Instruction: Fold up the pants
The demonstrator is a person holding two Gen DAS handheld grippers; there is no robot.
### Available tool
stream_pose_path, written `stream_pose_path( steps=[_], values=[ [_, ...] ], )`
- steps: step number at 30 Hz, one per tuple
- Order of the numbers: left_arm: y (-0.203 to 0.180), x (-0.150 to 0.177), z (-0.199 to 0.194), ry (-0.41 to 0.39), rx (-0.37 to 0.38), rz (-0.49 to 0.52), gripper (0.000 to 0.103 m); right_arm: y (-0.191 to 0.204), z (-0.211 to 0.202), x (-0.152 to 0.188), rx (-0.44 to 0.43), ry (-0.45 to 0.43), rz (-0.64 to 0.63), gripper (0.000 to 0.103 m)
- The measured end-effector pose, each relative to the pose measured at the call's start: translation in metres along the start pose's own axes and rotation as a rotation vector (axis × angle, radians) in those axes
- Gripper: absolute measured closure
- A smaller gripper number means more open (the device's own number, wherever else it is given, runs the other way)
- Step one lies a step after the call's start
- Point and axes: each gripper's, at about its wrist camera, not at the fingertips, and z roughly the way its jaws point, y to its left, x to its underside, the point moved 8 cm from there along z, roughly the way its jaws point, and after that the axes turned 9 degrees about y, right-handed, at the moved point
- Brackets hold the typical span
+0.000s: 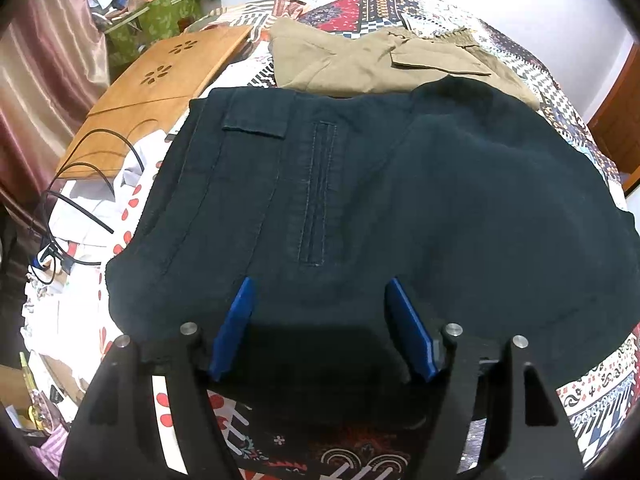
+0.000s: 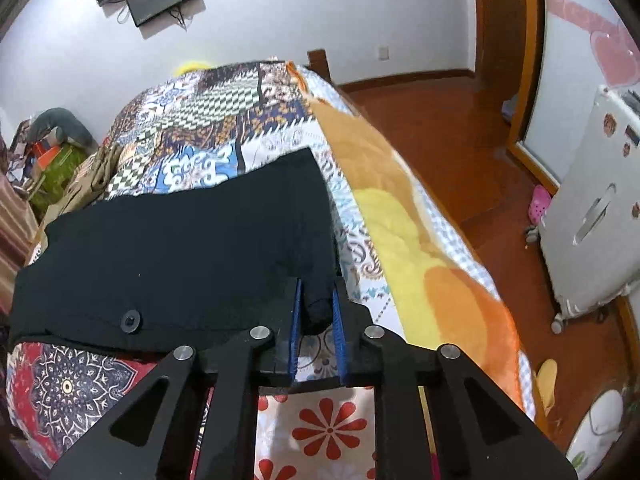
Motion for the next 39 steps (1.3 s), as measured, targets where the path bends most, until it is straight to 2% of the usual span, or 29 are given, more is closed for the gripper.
stream_pose_path(
  steps=[4, 8, 12, 16, 21, 26, 30, 39],
  values=[
    [0.001, 0.000, 0.001, -0.003, 0.001, 0.004, 0.033, -0.001, 0.008, 0.001, 0.033, 0.022, -0.020, 0.093],
    [0.000, 0.000, 0.000, 0.002, -0.008, 0.011, 0.033, -0.002, 0.034, 0.015, 0.017, 0.118, -0.023, 0.091],
    [-0.001, -0.004, -0.007, 0.011, -0.033, 0.031, 0.033, -0.007, 0.028, 0.012, 0.037, 0.137, -0.019, 0.080],
    [-0.002, -0.013, -0.024, -0.033, -0.027, 0.038, 0.033, -0.016, 0.017, 0.005, 0.058, 0.127, -0.002, 0.069],
    [0.008, -0.040, -0.045, -0.107, -0.044, 0.028, 0.033, -0.016, 0.010, -0.017, 0.047, 0.078, 0.005, 0.066],
    [0.038, -0.076, -0.050, -0.149, -0.090, -0.016, 0.033, -0.004, 0.013, -0.051, 0.056, 0.034, -0.044, 0.063],
    [0.067, -0.100, -0.034, -0.128, -0.103, -0.053, 0.033, 0.004, 0.023, -0.075, 0.052, 0.012, -0.065, 0.054],
    [0.090, -0.124, 0.021, -0.009, -0.056, -0.120, 0.033, 0.016, 0.062, -0.105, 0.032, 0.060, -0.086, 0.054]
  ],
)
